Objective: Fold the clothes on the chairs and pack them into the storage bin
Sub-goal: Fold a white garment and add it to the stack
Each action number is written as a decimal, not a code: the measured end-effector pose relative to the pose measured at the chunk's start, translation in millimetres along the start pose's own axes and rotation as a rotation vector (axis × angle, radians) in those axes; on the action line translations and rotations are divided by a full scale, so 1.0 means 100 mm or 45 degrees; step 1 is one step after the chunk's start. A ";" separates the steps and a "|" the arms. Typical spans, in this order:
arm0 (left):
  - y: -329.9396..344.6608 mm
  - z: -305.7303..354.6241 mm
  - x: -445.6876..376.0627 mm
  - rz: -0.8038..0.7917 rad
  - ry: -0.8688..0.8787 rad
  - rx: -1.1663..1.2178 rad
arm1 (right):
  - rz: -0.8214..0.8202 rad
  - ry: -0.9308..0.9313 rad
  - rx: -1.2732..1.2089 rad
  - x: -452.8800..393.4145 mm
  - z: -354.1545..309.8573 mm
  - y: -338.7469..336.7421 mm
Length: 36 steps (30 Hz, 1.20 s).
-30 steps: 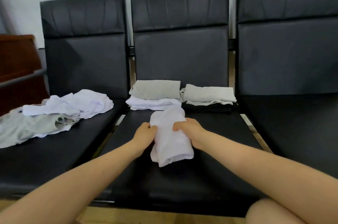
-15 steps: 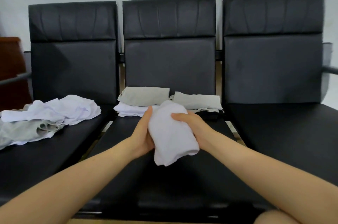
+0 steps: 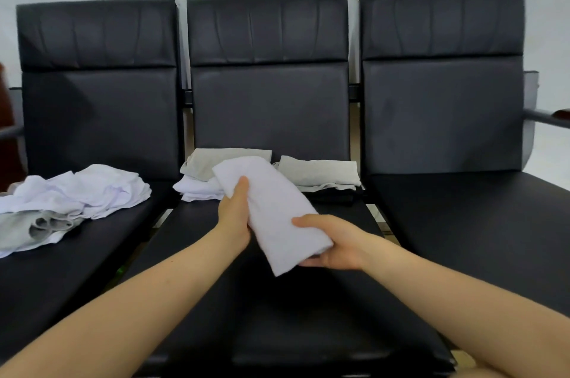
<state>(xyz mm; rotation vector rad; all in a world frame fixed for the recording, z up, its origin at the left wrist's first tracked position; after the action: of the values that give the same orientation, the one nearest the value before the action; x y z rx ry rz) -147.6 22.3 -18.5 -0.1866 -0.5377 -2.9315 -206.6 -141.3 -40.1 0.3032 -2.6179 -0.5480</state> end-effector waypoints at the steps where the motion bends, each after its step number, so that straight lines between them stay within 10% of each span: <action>1: 0.01 0.02 -0.03 0.015 0.027 0.019 | 0.040 -0.025 -0.049 -0.04 -0.05 -0.07; 17: 0.66 0.12 -1.04 -0.120 0.257 -0.322 | 0.859 -0.729 0.153 -0.78 -1.53 -0.87; 21: 0.92 -0.02 -1.52 -0.133 0.246 -0.812 | 1.127 -0.864 0.994 -0.97 -1.71 -1.16; 24: 0.93 -0.18 -1.65 -0.017 0.449 -1.142 | 0.993 -0.783 1.626 -1.19 -1.38 -1.33; 31: 0.82 -0.19 -1.45 -0.049 0.472 -1.405 | 1.047 -0.625 1.718 -1.15 -1.29 -1.27; 36: 0.39 0.10 -1.05 -0.022 0.448 -1.355 | 1.094 -0.925 1.783 -0.84 -1.24 -0.56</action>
<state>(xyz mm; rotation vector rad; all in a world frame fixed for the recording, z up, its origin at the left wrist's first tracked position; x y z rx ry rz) -36.6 3.8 -11.7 0.2205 1.0745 -2.8236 -68.7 -206.9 5.9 -0.7433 -2.8748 1.7564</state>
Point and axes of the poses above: each hand's wrist, its own x-axis away from the middle knuckle, its own y-axis out of the palm, z = x × y, the point moved 5 cm from there along -x, towards the middle knuckle, and after that the axes turned 5 degrees about -x, right-handed, at the moved point
